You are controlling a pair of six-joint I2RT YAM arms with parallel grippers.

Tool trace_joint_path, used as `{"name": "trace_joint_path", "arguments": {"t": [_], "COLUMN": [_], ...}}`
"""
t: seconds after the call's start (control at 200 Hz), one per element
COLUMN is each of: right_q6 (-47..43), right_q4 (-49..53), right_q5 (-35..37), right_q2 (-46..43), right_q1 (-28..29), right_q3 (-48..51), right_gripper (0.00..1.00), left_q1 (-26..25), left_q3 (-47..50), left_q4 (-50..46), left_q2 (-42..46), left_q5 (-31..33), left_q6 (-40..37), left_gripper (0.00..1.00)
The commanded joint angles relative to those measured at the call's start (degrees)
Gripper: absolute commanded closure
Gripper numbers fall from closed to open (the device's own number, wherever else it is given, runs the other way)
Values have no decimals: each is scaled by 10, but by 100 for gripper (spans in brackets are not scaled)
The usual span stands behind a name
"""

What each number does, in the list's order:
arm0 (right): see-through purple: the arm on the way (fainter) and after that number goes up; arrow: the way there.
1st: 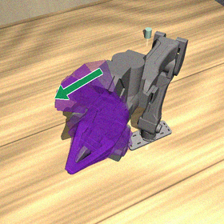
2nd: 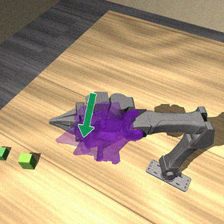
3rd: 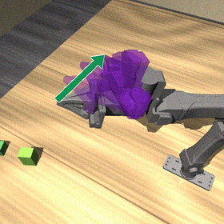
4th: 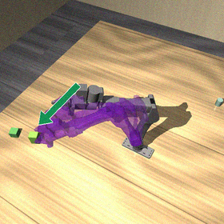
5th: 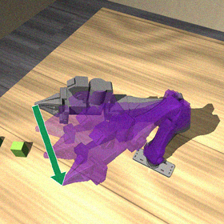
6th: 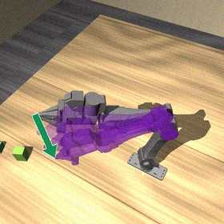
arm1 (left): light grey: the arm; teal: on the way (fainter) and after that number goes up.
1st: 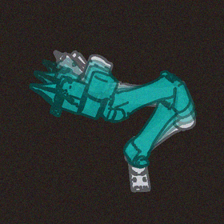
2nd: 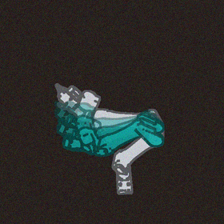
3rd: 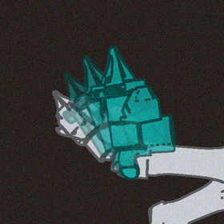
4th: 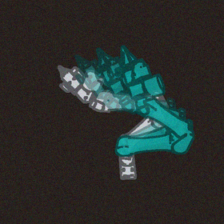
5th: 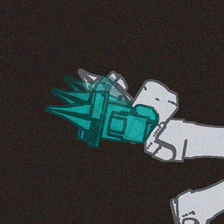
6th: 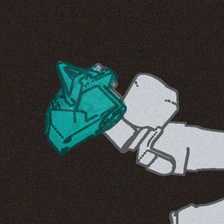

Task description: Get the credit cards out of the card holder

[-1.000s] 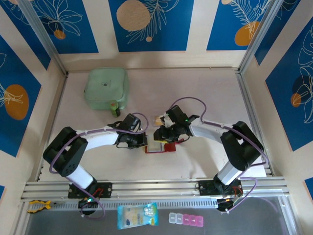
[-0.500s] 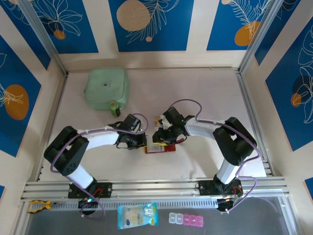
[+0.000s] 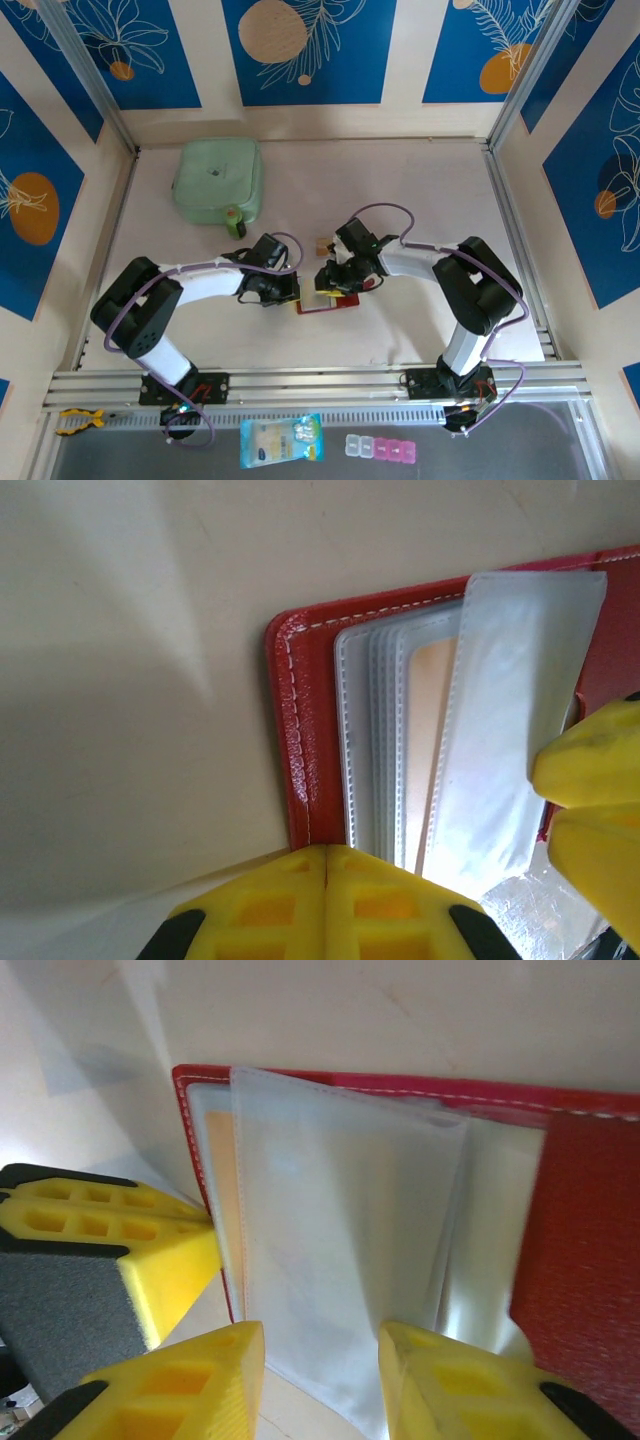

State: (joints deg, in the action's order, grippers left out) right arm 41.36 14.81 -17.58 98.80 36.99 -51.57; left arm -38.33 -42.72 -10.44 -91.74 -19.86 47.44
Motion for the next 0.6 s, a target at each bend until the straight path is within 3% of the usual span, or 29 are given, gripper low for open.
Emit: {"name": "trace_joint_path", "arguments": {"t": [0.0,0.4,0.595], "right_q6": [-11,-9,1], "right_q4": [12,-11,-24], "right_q5": [-8,-28,-35], "right_q2": [-7,1,4], "right_q1": [-9,-18,-19], "right_q3": [16,31,38], "right_gripper": [64,67,67], "left_q1": [-3,-3,-10], "left_q3": [-12,-38,-28], "left_q4": [-34,-53,15], "left_q2": [-6,31,55], "left_q5": [15,30,-1], "left_q6": [-15,-18,28], "left_gripper": [99,97,86]}}
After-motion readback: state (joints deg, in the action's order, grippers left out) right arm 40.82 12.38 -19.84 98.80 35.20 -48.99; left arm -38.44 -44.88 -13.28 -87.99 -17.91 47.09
